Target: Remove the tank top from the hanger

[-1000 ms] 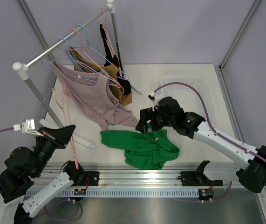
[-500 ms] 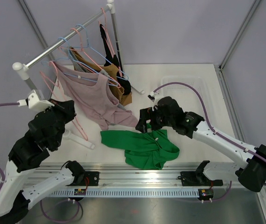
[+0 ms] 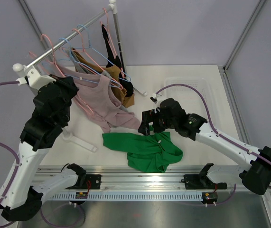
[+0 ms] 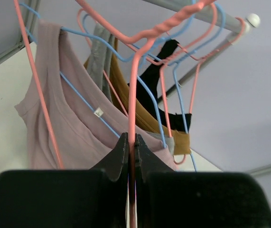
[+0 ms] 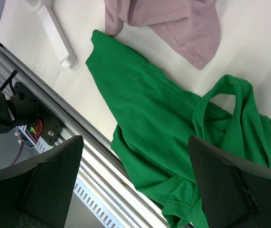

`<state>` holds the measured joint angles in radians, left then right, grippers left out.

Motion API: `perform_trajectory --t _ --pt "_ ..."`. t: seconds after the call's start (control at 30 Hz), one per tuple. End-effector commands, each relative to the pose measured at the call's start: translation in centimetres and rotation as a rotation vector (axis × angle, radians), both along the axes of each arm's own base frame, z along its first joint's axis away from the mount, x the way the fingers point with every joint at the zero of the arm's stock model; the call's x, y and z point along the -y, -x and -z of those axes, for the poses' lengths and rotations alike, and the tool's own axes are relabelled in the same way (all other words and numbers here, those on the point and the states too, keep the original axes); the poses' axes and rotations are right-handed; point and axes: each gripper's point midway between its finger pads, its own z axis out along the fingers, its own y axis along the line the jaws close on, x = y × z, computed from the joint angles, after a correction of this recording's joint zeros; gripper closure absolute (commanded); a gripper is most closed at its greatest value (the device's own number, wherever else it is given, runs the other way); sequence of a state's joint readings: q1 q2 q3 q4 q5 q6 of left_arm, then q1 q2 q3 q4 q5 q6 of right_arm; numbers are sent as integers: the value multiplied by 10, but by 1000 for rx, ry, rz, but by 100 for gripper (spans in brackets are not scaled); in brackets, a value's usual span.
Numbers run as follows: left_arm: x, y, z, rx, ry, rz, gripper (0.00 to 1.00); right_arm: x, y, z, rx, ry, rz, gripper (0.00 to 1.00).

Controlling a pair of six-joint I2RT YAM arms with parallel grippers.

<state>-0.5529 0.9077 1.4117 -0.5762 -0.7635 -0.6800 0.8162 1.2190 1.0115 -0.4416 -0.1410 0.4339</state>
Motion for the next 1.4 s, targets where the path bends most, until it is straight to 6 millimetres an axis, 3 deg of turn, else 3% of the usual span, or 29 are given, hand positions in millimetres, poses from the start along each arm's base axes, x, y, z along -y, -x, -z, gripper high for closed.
perform_trajectory --t 0.0,0.17,0.3,0.37,0.5,0.63,0.67,0.7,0.77,0.8,0.9,0.93,1.07,1.2,1.27,1.3,1.33,1.37 --pt "-4 -8 -20 76 131 25 100 -5 -1 -23 49 -49 -15 0" --pt "-29 -17 -1 40 183 -74 100 -5 2 -29 53 -61 -23 1" --pt "-33 -29 22 -2 211 -54 100 -9 12 -25 25 -64 -82 1" --pt "-34 -33 42 -34 230 -54 100 -13 22 -19 -7 -59 -130 1" --pt "-32 -32 56 -37 257 -42 100 -20 31 4 -8 29 -150 0" --pt "-29 -28 50 -16 272 -20 99 -24 31 27 -11 111 -138 0" --pt "-28 -27 49 -14 273 -15 95 -25 28 30 -3 120 -127 1" --pt "-27 -26 46 -7 273 -6 85 -27 29 40 -12 139 -123 0" --pt "-27 -22 43 3 271 -1 60 -29 25 50 0 176 -103 1" --pt "-28 -19 43 -7 268 -1 37 -29 24 62 9 237 -90 0" --pt "-28 -4 39 5 269 18 7 -30 23 90 17 367 -69 1" --pt "-27 0 42 -5 266 26 1 -28 24 97 29 419 -60 0" --pt "-22 30 36 25 251 91 1 -31 29 131 15 533 -67 1" --pt "-11 65 40 9 196 201 1 -20 33 174 -34 667 -42 2" --pt "-11 81 48 -15 162 228 1 -21 37 182 -45 673 -57 19" --pt "-11 89 50 -18 122 244 1 -21 41 187 -52 674 -61 32" --pt "-13 104 52 -13 98 253 1 -25 41 185 -41 654 -62 57" --pt "-16 112 53 -12 72 255 1 -28 42 182 -35 635 -67 69"
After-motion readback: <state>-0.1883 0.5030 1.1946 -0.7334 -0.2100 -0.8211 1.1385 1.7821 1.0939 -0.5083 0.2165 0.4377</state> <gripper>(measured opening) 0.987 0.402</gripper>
